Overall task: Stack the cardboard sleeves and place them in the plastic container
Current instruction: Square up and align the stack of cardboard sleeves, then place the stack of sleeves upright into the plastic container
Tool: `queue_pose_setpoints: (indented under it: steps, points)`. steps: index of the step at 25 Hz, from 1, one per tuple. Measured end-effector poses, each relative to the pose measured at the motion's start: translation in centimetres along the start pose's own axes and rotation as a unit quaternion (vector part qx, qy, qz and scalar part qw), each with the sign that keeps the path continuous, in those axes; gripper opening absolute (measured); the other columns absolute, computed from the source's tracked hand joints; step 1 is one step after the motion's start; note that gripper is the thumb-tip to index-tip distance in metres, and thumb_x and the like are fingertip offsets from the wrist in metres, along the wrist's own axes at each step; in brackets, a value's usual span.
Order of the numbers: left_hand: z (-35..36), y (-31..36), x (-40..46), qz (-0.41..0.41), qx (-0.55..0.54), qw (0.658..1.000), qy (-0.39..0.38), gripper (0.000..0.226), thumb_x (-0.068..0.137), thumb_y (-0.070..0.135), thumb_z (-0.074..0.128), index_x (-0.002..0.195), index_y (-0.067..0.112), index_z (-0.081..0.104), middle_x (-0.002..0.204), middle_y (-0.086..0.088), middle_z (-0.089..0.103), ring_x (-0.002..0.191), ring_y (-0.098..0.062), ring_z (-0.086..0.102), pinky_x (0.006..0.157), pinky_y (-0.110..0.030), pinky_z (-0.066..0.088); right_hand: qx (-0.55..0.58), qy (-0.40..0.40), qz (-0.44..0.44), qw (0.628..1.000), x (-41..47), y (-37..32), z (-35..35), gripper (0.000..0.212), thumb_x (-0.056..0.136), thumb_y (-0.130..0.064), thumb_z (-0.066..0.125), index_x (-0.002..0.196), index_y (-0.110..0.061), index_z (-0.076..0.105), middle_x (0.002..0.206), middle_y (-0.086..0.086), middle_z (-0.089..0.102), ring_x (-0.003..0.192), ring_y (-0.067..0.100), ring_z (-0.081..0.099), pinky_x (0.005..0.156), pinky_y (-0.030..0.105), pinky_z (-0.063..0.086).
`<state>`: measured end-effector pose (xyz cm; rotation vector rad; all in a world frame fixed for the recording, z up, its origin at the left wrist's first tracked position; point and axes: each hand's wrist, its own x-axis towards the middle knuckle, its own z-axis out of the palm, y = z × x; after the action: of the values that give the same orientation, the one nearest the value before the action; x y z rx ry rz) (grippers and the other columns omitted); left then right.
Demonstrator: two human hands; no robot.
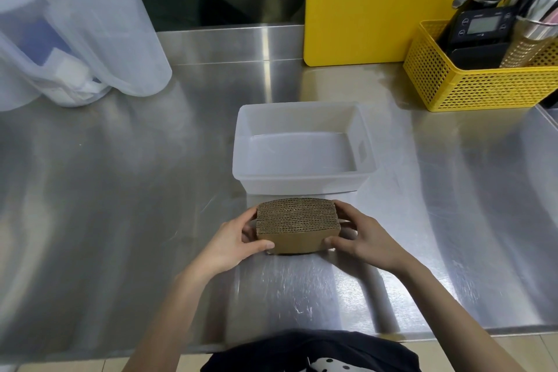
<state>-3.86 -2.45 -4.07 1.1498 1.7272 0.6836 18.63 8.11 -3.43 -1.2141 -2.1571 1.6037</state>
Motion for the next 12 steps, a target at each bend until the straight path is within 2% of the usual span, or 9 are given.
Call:
queue_pose_setpoints:
  steps: [1, 2, 5, 6, 9, 12]
  points:
    - [-0.2, 0.0, -0.2, 0.005, -0.009, 1.0, -0.006, 0.058, 0.062, 0.039, 0.072, 0.11, 0.058, 0.046, 0.104, -0.01, 0.071, 0.092, -0.036, 0.064, 0.088, -0.041, 0.051, 0.016, -0.004, 0.005, 1.0, -0.1, -0.2, -0.1, 0.06, 0.073, -0.014, 0.07, 0.126, -0.029, 0.045, 0.121, -0.006, 0.061, 0.116, 0.007, 0.055, 0.105, 0.027, 0.039]
    - [-0.5, 0.1, -0.4, 0.012, -0.022, 1.0, -0.012, 0.054, 0.063, 0.038, 0.071, 0.107, 0.059, 0.046, 0.105, -0.002, 0.071, 0.097, -0.03, 0.064, 0.091, -0.038, 0.05, 0.028, -0.008, 0.01, 1.0, -0.2, -0.4, -0.1, 0.06, 0.072, -0.017, 0.07, 0.126, -0.028, 0.045, 0.121, -0.006, 0.061, 0.116, 0.006, 0.055, 0.106, 0.028, 0.039]
    - [-1.1, 1.1, -1.2, 0.021, -0.062, 0.998, -0.024, 0.049, 0.076, 0.018, 0.068, 0.104, 0.051, 0.045, 0.093, 0.038, 0.066, 0.097, 0.008, 0.062, 0.085, -0.006, 0.044, 0.065, -0.016, 0.016, 0.998, -0.2, -1.3, -0.3, 0.059, 0.069, -0.023, 0.067, 0.125, -0.026, 0.047, 0.121, -0.004, 0.062, 0.114, 0.007, 0.056, 0.104, 0.027, 0.04]
    - [-1.3, 1.4, -1.4, 0.016, -0.08, 0.996, -0.022, 0.047, 0.078, 0.017, 0.066, 0.103, 0.05, 0.044, 0.091, 0.04, 0.065, 0.095, 0.015, 0.059, 0.083, -0.001, 0.042, 0.079, -0.018, 0.022, 0.996, -0.3, -1.6, -0.3, 0.057, 0.071, -0.022, 0.067, 0.125, -0.025, 0.048, 0.121, -0.003, 0.062, 0.113, 0.009, 0.057, 0.103, 0.027, 0.042]
    - [-1.3, 1.9, -2.1, 0.007, -0.149, 0.989, -0.007, 0.046, 0.069, 0.034, 0.071, 0.106, 0.046, 0.046, 0.104, 0.026, 0.063, 0.097, 0.015, 0.058, 0.086, -0.008, 0.046, 0.105, -0.025, 0.039, 0.993, -0.3, -2.5, -0.7, 0.057, 0.071, -0.03, 0.063, 0.126, -0.021, 0.049, 0.121, 0.002, 0.061, 0.11, 0.012, 0.059, 0.094, 0.027, 0.047]
    - [-1.4, 2.6, -2.2, 0.011, -0.222, 0.975, 0.003, 0.056, 0.057, 0.042, 0.068, 0.11, 0.036, 0.049, 0.111, 0.015, 0.062, 0.094, 0.002, 0.065, 0.074, -0.015, 0.054, 0.123, -0.023, 0.051, 0.991, -0.4, -3.7, -1.2, 0.055, 0.069, -0.035, 0.059, 0.122, -0.02, 0.052, 0.119, 0.005, 0.062, 0.109, 0.015, 0.058, 0.087, 0.024, 0.048]
